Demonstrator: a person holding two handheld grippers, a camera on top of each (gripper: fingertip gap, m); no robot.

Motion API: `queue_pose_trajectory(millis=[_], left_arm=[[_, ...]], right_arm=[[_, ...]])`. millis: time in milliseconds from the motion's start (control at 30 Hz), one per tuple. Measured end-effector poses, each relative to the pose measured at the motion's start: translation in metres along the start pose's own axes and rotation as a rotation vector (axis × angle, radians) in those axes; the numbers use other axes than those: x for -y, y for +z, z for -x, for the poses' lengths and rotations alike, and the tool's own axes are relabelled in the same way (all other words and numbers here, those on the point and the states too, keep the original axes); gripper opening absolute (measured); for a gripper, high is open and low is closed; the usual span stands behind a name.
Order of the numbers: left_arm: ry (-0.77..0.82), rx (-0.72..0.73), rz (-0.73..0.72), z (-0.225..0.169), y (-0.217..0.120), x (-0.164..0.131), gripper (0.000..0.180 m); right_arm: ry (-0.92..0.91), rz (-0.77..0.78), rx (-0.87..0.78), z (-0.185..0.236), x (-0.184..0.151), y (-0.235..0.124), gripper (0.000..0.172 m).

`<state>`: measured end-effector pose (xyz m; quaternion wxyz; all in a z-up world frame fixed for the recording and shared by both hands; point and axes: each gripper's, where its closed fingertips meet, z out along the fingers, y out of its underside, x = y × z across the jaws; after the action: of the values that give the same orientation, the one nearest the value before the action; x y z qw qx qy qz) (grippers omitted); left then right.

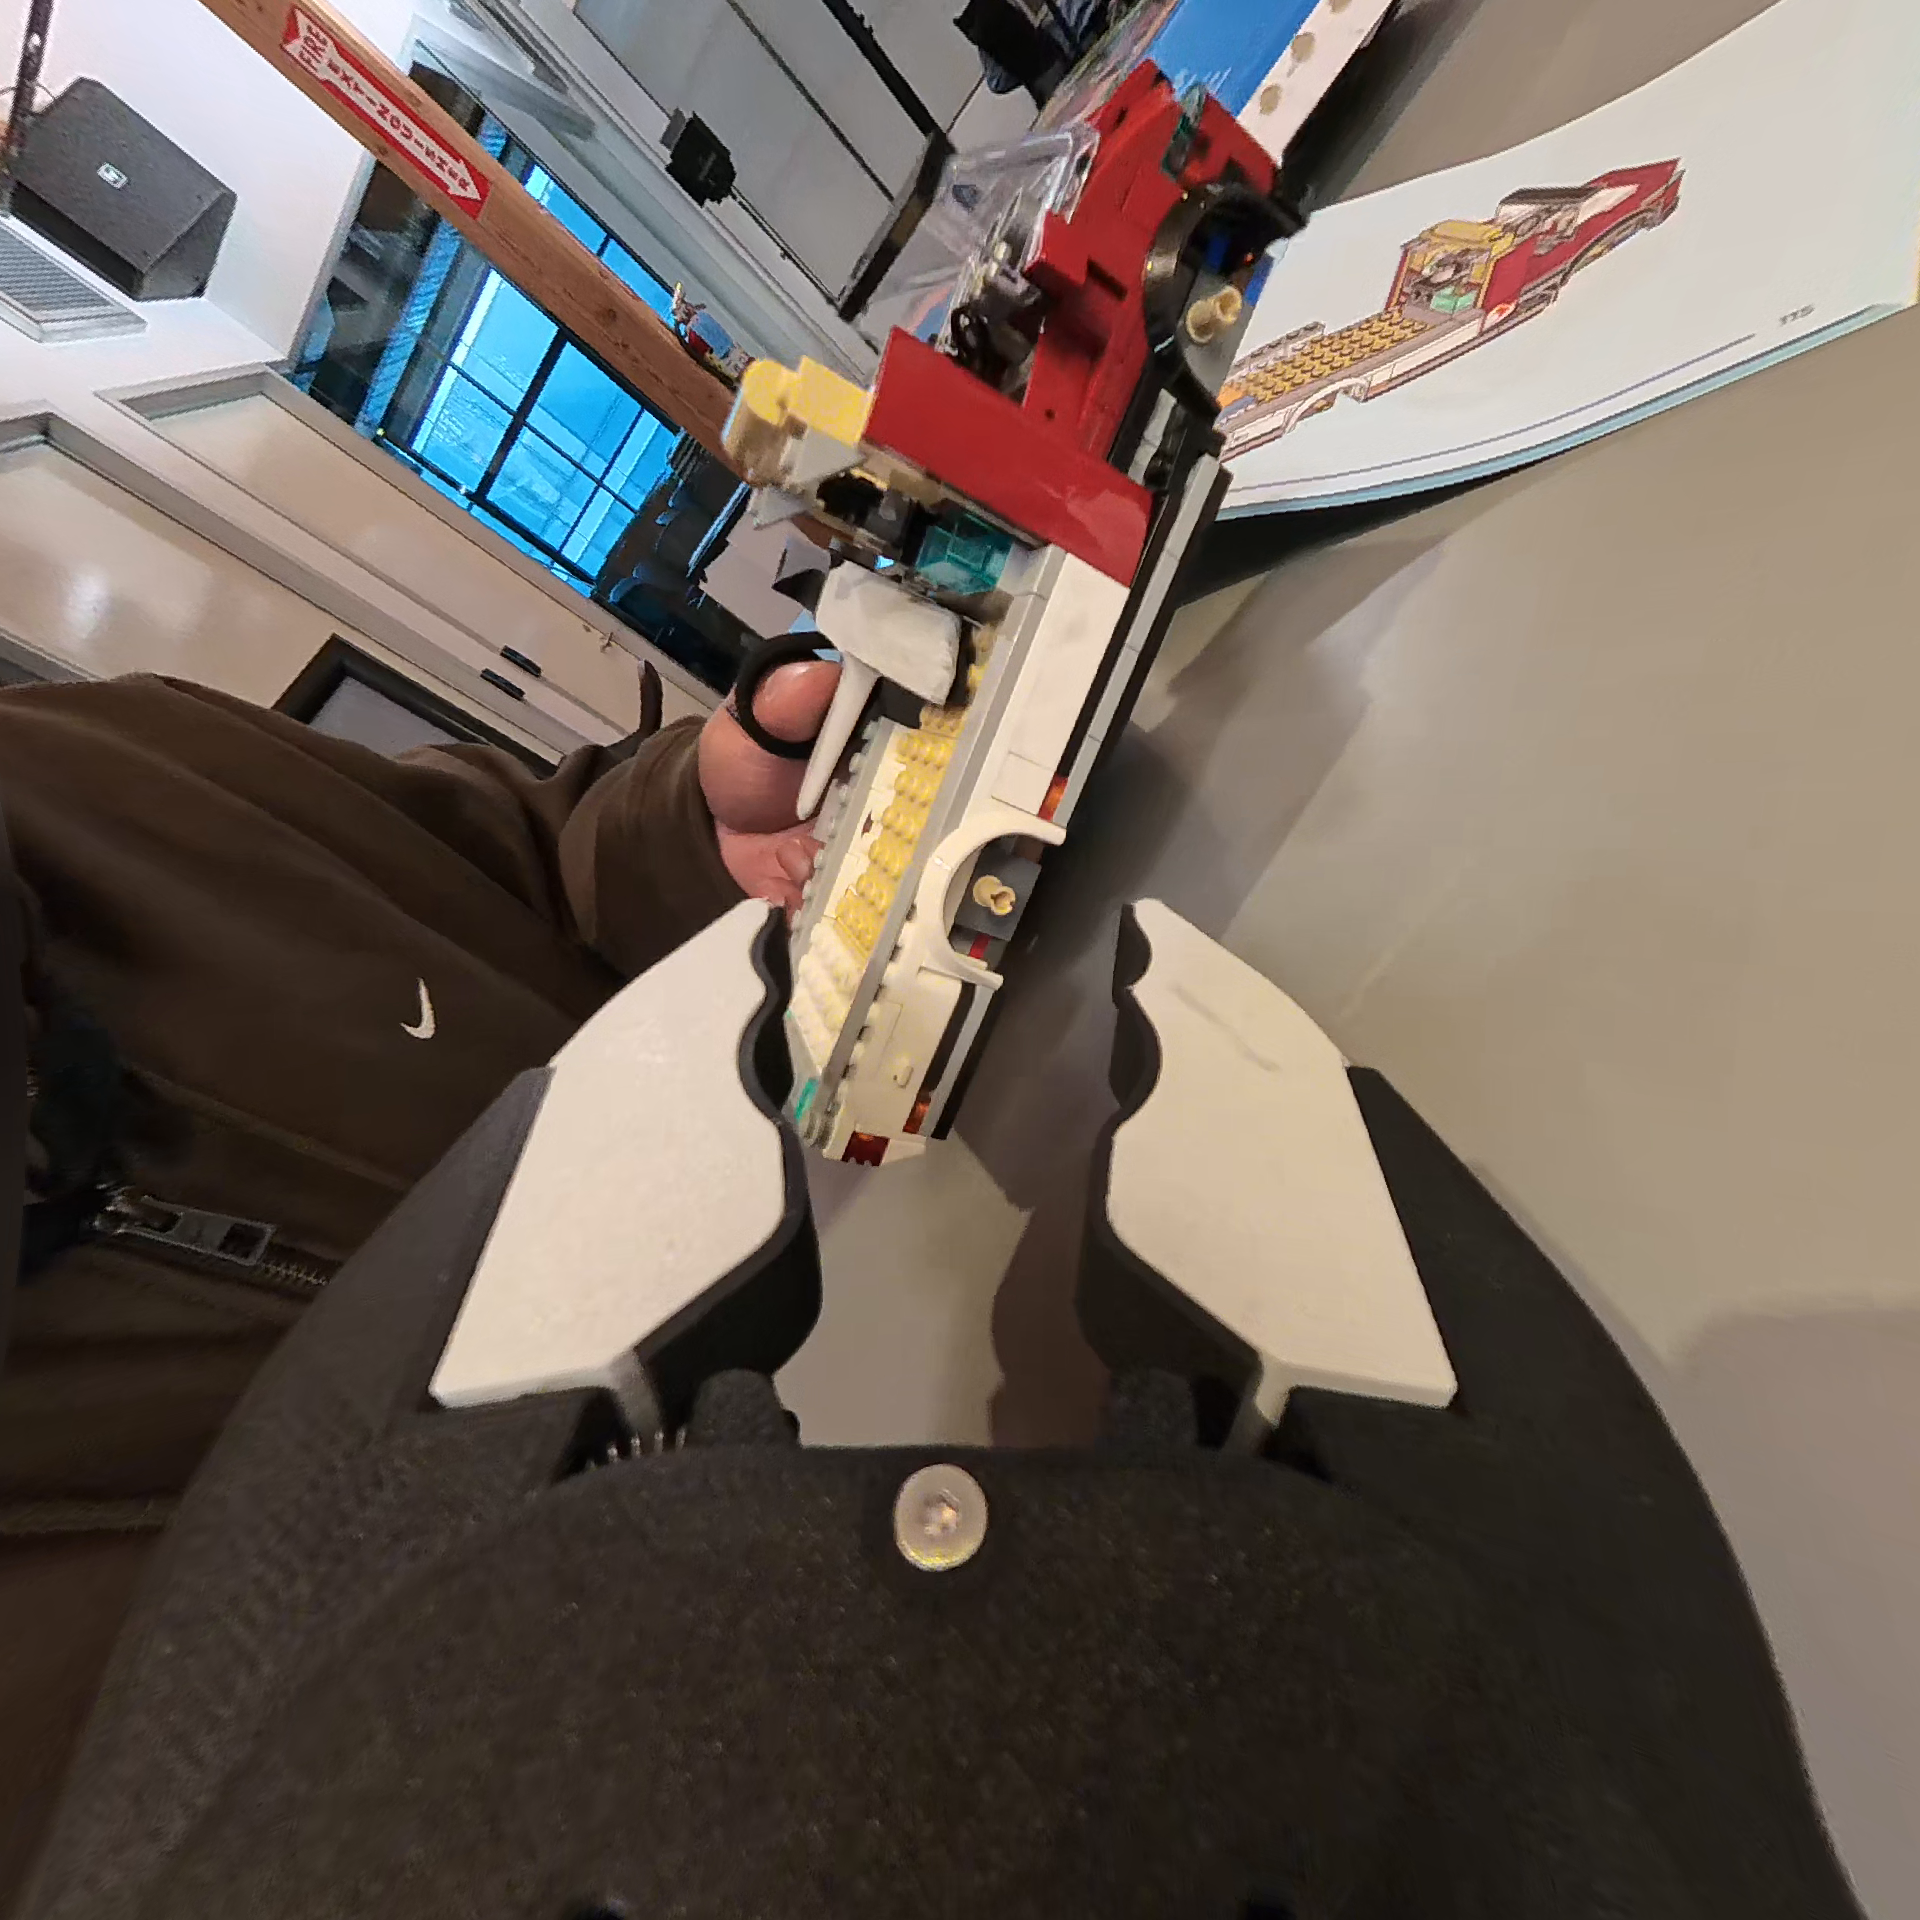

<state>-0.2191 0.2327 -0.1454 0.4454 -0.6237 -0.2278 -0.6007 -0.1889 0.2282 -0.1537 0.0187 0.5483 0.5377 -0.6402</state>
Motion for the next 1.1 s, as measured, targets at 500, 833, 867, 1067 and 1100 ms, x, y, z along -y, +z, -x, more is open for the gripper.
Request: queue_pose_trajectory(millis=[500,833,867,1067,1100], left_arm=[[0.013,-0.026,0.017,-0.006,0.001,-0.008,0.021],[0.015,-0.076,0.035,-0.013,0.001,-0.010,0.021],[0.014,-0.081,0.035,-0.013,0.000,-0.010,0.021],[0.021,-0.097,0.046,-0.016,0.001,-0.011,0.020],[0.023,-0.097,0.047,-0.016,0.001,-0.011,0.020]], right_arm=[[0.019,0.012,0.015,0.000,-0.002,0.001,0.042],[0.031,-0.011,0.122,0.016,-0.001,0.002,0.025],[0.028,-0.018,0.128,0.017,0.000,0.003,0.023],[0.008,-0.025,0.136,0.020,0.000,0.003,0.023],[0.004,-0.025,0.134,0.020,0.000,0.003,0.022]])
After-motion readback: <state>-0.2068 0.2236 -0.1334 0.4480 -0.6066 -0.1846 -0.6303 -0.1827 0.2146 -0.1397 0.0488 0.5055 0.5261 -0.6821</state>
